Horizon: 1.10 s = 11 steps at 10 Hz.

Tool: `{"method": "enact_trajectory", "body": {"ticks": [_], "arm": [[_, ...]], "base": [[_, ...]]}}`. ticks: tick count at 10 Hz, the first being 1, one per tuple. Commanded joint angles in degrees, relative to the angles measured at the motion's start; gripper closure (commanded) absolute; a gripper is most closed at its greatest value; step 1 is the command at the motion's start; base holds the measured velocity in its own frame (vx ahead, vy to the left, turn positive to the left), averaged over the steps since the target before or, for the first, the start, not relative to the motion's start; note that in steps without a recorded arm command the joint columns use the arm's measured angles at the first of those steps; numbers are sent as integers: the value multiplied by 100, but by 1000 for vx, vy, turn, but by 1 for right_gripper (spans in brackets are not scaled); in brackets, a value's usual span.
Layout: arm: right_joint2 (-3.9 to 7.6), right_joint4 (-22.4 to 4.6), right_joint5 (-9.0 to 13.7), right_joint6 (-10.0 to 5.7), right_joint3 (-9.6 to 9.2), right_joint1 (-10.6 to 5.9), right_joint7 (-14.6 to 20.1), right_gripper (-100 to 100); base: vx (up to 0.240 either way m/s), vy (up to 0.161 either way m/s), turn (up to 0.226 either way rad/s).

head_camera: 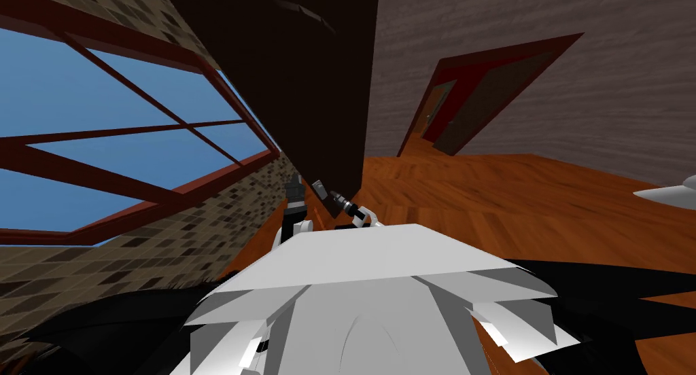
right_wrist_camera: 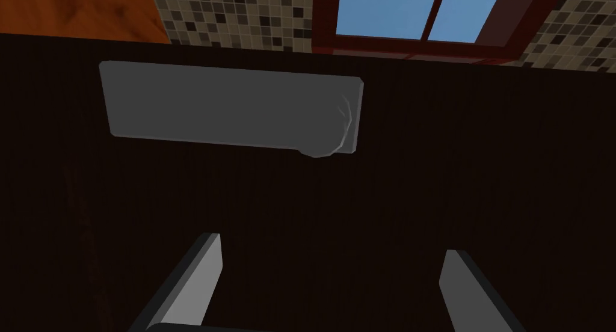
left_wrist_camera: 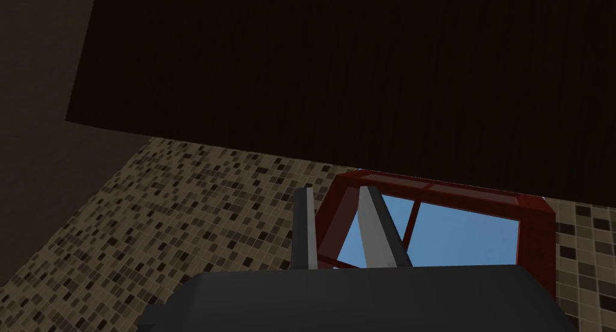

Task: Push the door open

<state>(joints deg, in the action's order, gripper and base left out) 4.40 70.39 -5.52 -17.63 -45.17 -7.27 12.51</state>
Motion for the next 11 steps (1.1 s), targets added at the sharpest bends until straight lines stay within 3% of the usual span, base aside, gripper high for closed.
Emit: {"method": "enact_trajectory", "body": {"ticks": [1, 4, 7, 8, 9, 11], "arm": [[-10, -40, -1, -11, 27, -22, -16, -100], [-58, -106, -2, -29, 84, -55, -46, -100], [-184, -182, -4, -48, 148, -93, -81, -100], [-151, -171, -1, -46, 136, -94, -68, -100], [-151, -171, -1, -46, 136, -94, -68, 100], [-151, -171, -1, -46, 136, -94, -68, 100]], "base": [[107, 139, 20], [133, 173, 19], [141, 173, 27], [53, 75, -2], [-6, -9, -4], [-16, -26, 8]]}}
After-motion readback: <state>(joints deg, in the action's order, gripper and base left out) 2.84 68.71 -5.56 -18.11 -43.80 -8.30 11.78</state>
